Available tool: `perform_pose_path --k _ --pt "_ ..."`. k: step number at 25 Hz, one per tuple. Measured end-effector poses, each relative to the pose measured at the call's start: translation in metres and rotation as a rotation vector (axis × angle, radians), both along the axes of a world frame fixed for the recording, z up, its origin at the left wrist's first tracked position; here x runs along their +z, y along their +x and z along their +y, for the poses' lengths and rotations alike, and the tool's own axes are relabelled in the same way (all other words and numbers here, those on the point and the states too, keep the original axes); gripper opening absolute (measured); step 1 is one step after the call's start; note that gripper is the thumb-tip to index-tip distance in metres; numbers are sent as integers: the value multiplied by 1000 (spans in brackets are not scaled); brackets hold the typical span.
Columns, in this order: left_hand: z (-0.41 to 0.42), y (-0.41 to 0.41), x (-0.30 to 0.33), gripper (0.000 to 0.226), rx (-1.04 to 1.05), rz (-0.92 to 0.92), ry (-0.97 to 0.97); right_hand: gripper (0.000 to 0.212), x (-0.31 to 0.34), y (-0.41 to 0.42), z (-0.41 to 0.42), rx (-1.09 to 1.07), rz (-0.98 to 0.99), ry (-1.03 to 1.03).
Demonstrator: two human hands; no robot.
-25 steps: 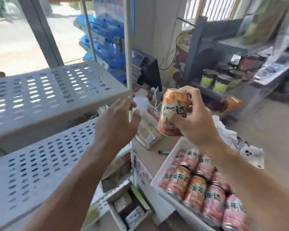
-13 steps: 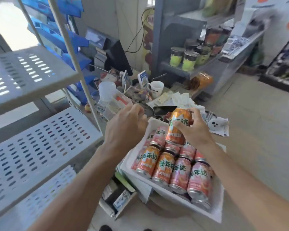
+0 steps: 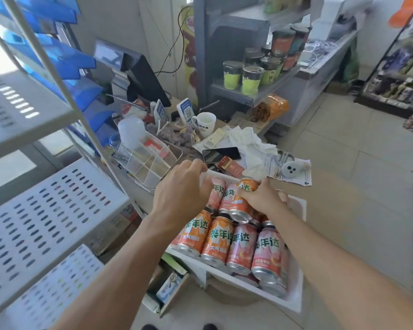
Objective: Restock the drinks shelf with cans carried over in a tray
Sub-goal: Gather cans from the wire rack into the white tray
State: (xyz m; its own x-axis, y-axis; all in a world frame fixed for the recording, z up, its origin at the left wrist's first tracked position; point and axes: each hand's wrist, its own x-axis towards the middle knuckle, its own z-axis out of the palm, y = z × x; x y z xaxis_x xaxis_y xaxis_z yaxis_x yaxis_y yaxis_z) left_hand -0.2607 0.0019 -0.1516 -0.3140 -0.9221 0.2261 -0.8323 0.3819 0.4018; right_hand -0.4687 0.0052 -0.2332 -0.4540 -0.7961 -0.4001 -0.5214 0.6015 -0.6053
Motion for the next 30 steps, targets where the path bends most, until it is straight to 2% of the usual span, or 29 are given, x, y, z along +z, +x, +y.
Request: perform_pose_path --k 4,10,13,19,23,30 --pt "0 0 2 25 16 18 7 83 4 -1 -6 58 73 76" --pt "6 2 2 25 35 28 14 76 16 -1 3 122 216 27" --pt "2 8 7 22 70 38 -17 66 31 11 1 240 375 -86" --pt "-3 39 30 24 165 99 -86 59 80 61 -12 432 446 -361" --pt "-2 79 48 27 294 95 -177 57 115 108 -23 583 516 -626" --pt "9 184 87 28 576 135 -259 54 174 221 -39 867 432 -884"
